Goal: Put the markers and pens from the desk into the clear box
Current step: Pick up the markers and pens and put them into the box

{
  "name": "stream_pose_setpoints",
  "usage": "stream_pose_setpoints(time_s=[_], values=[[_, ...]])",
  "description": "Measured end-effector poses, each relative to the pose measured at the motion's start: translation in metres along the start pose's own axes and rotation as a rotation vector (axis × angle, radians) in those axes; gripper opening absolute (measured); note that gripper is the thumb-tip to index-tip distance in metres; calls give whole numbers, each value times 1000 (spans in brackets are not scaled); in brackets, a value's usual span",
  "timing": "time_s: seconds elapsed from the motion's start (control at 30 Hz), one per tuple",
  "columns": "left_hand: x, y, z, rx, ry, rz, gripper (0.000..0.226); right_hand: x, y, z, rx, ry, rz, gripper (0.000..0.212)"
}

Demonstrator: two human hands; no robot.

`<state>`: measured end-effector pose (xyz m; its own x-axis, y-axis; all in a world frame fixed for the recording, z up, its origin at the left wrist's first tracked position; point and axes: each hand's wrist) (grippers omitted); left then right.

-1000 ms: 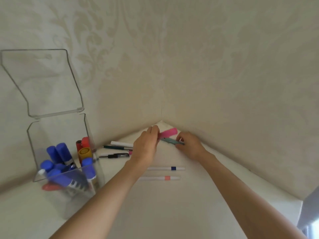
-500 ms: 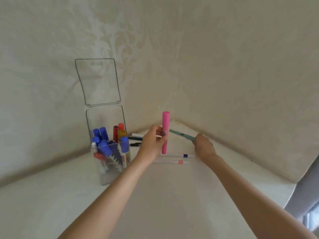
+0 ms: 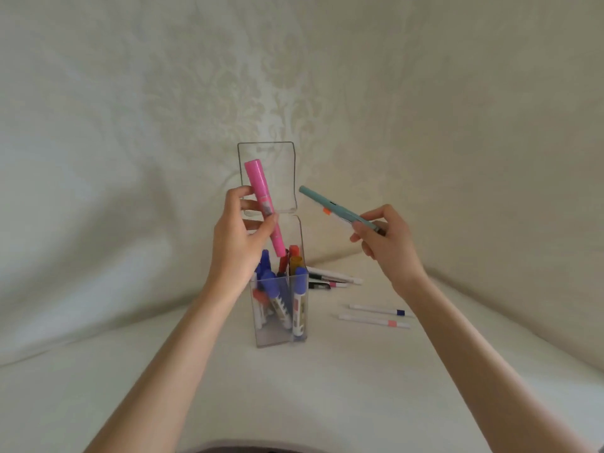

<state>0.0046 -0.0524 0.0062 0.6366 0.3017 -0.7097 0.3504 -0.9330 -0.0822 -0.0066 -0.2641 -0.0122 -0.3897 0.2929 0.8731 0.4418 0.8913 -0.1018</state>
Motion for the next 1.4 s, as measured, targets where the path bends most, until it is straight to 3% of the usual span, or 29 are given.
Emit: stream_pose_setpoints(time_s=[0.27,0.43,0.57,0.63,0.73,0.8,0.97,1.2,1.4], values=[[30,-12,10,102,-16,-135,32,10,1,12,-97,35,-236,3],[33,-7,4,29,32,-108,68,11,3,16,-75,5,-254,8],[38,2,-1,128,104,-218,84,11,5,15,-56,-13,-227,4],[39,4,2,200,123,-321,76,10,4,15,-50,-23,-204,3],[38,4,6,235,192,-508,28,9,5,13,-38,-37,-172,3],[37,3,8,258,228,-608,13,9,6,11,-31,-46,-163,3],[50,-3,18,336,360,-762,23,5,9,12,-15,-41,-147,3],[41,-2,11,284,282,-425,29,1,13,14,35,-26,-115,4],[10,25,-12,540,429,-420,33,12,21,13,99,-121,-78,9]])
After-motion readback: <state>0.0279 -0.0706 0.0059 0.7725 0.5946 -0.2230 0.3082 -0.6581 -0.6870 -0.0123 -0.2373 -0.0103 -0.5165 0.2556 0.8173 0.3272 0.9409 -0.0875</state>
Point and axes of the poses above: each hand's wrist, its own z-axis away from the middle knuckle, its own y-axis out of the palm, x = y × z, and after that the axes turned 6 degrees about -x, right-handed
